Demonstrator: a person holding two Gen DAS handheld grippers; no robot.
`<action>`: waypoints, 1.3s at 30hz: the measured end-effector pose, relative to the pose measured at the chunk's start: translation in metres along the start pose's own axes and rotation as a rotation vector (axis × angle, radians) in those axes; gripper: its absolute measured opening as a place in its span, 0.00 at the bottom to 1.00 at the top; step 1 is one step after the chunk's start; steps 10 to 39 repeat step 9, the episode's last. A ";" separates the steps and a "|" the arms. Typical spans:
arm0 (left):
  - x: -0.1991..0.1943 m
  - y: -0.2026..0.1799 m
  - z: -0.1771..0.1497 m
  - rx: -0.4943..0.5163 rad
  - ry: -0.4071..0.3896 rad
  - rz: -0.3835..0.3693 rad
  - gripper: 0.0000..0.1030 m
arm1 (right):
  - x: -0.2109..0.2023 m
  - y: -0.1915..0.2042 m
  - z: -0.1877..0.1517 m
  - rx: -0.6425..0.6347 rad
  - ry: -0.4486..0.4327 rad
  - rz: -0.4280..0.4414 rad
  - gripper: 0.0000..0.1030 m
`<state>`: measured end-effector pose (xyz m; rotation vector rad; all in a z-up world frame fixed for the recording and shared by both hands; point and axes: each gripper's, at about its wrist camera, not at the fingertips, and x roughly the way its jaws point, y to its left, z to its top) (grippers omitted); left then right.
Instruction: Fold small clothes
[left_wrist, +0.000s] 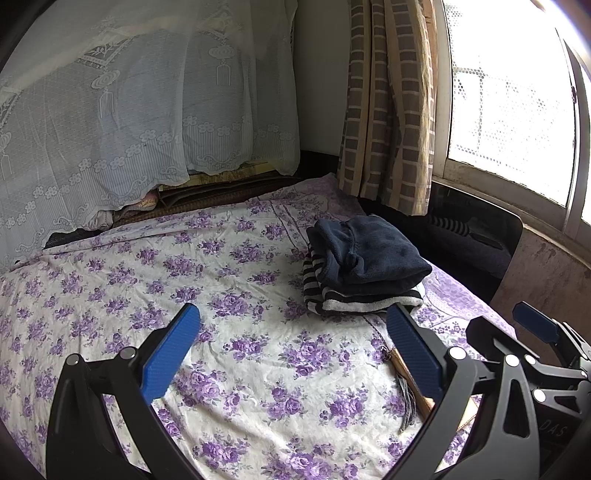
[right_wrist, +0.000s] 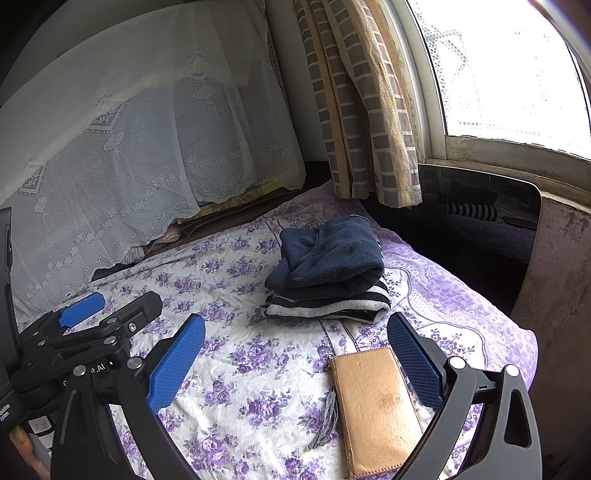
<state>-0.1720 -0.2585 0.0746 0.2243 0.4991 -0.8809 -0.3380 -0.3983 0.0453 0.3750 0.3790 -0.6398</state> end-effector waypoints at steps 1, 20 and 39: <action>0.000 0.001 0.000 -0.002 0.003 -0.003 0.95 | 0.000 0.000 0.000 0.001 0.000 0.000 0.96; 0.002 0.000 0.000 -0.018 0.017 -0.023 0.95 | -0.001 0.002 -0.002 0.000 -0.001 0.000 0.96; 0.002 0.000 0.000 -0.018 0.017 -0.023 0.95 | -0.001 0.002 -0.002 0.000 -0.001 0.000 0.96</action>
